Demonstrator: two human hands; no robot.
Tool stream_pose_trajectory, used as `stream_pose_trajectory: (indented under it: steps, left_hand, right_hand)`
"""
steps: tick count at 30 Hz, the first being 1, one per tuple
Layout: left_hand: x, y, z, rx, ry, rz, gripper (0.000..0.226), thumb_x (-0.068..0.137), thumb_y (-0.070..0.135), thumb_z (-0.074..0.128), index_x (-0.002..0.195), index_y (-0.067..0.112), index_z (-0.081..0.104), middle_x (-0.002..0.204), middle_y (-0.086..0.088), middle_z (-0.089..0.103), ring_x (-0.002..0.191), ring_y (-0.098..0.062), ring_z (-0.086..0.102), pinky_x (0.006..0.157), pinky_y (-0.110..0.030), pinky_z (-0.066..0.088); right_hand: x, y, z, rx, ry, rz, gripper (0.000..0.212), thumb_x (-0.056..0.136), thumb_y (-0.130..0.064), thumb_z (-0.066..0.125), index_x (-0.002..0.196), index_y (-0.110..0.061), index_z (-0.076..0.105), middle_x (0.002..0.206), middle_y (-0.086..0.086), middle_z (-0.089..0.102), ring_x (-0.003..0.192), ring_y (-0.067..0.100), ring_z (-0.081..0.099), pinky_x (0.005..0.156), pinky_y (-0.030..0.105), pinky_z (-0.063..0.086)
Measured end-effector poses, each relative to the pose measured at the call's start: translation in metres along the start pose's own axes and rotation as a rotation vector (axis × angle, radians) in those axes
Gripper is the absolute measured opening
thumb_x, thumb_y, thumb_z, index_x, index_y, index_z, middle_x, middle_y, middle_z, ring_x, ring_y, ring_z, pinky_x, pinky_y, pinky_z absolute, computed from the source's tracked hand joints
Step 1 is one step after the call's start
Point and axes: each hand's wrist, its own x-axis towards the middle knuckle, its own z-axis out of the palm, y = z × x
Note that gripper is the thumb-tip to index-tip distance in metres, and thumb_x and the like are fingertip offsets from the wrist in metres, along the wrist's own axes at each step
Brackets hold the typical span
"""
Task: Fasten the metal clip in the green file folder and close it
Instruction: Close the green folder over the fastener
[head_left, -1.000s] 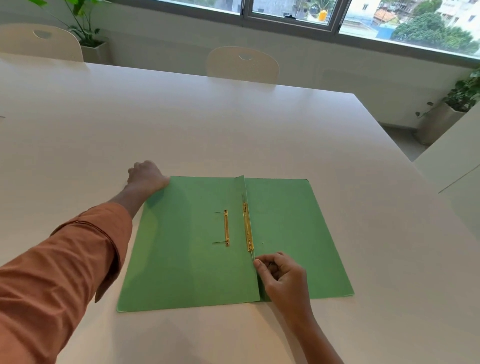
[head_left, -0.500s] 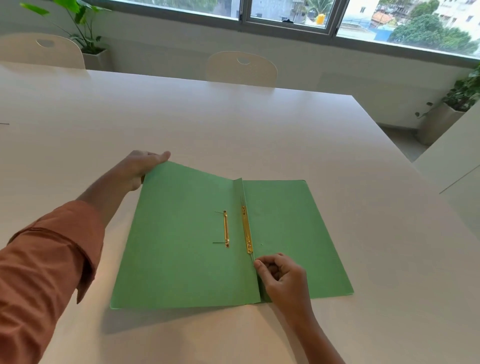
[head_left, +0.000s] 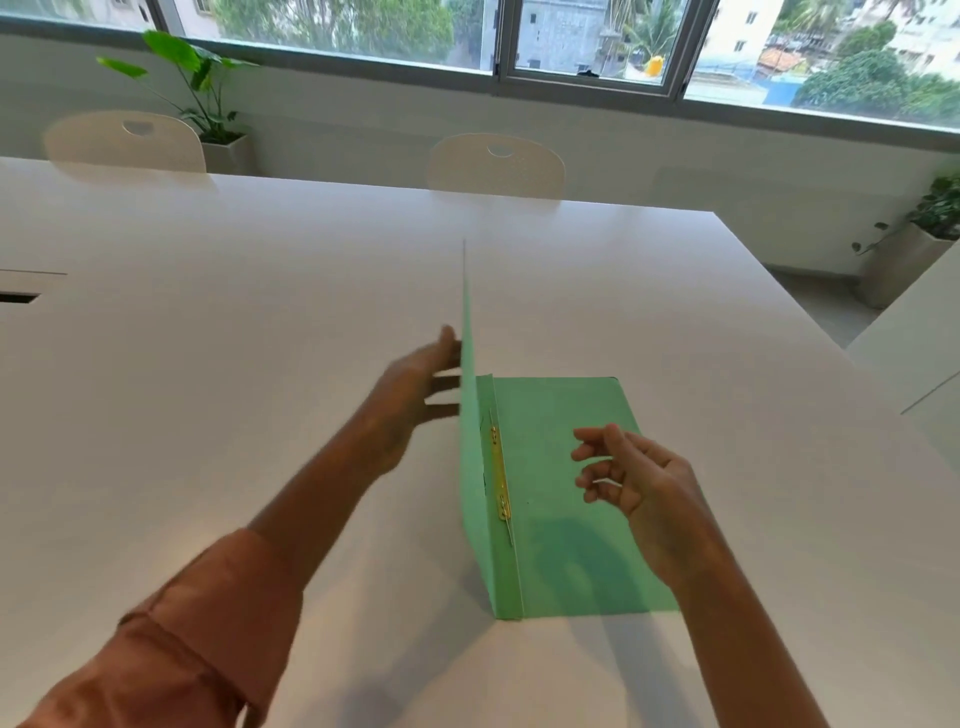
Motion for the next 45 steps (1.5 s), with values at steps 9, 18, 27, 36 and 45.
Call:
stream_pose_trajectory:
  steps: [9, 18, 27, 36, 45]
  left_hand:
    - [-0.019, -0.071, 0.073, 0.449, 0.05, -0.062, 0.083, 0.08, 0.051, 0.084, 0.15, 0.024, 0.048, 0.148, -0.001, 0.043, 0.138, -0.019, 0.043, 0.111, -0.04, 0.049]
    - [-0.022, -0.105, 0.071, 0.523, 0.19, -0.279, 0.096, 0.079, 0.049, 0.084, 0.155, 0.02, 0.034, 0.145, -0.005, 0.044, 0.137, -0.029, 0.046, 0.113, -0.054, 0.047]
    - [-0.018, -0.102, 0.078, 0.342, 0.23, -0.318, 0.066, 0.09, 0.03, 0.08, 0.143, 0.011, 0.046, 0.123, -0.006, 0.068, 0.112, -0.021, 0.068, 0.089, -0.029, 0.055]
    - [-0.026, -0.106, 0.086, 0.151, 0.175, -0.222, 0.052, 0.094, 0.007, 0.074, 0.129, 0.025, 0.041, 0.119, -0.002, 0.065, 0.101, -0.013, 0.071, 0.07, -0.021, 0.062]
    - [-0.027, -0.072, 0.054, -0.123, 0.12, -0.092, 0.067, 0.099, -0.008, 0.057, 0.148, 0.032, 0.036, 0.117, -0.015, 0.078, 0.101, -0.034, 0.078, 0.081, -0.057, 0.064]
  right_hand:
    - [0.01, -0.059, -0.04, 0.028, -0.14, 0.072, 0.068, 0.095, -0.062, 0.05, 0.124, -0.004, 0.071, 0.108, 0.014, 0.073, 0.083, 0.024, 0.072, 0.069, 0.034, 0.061]
    - [0.002, -0.013, -0.093, -0.577, 0.151, 0.161, 0.049, 0.089, -0.012, 0.079, 0.134, -0.021, 0.062, 0.113, 0.006, 0.076, 0.087, 0.025, 0.081, 0.077, 0.051, 0.067]
    - [-0.008, 0.044, -0.098, -1.059, 0.274, 0.102, 0.092, 0.075, -0.023, 0.092, 0.153, -0.008, 0.046, 0.118, 0.003, 0.052, 0.118, 0.026, 0.054, 0.102, 0.036, 0.05]
    - [-0.016, 0.064, -0.084, -1.163, 0.387, 0.076, 0.102, 0.074, -0.04, 0.091, 0.157, -0.01, 0.04, 0.136, 0.01, 0.05, 0.129, 0.03, 0.041, 0.112, 0.049, 0.039]
    - [-0.016, 0.043, -0.049, -0.539, 0.362, -0.005, 0.09, 0.084, -0.014, 0.085, 0.159, -0.025, 0.036, 0.137, -0.009, 0.059, 0.118, 0.017, 0.067, 0.091, 0.048, 0.064]
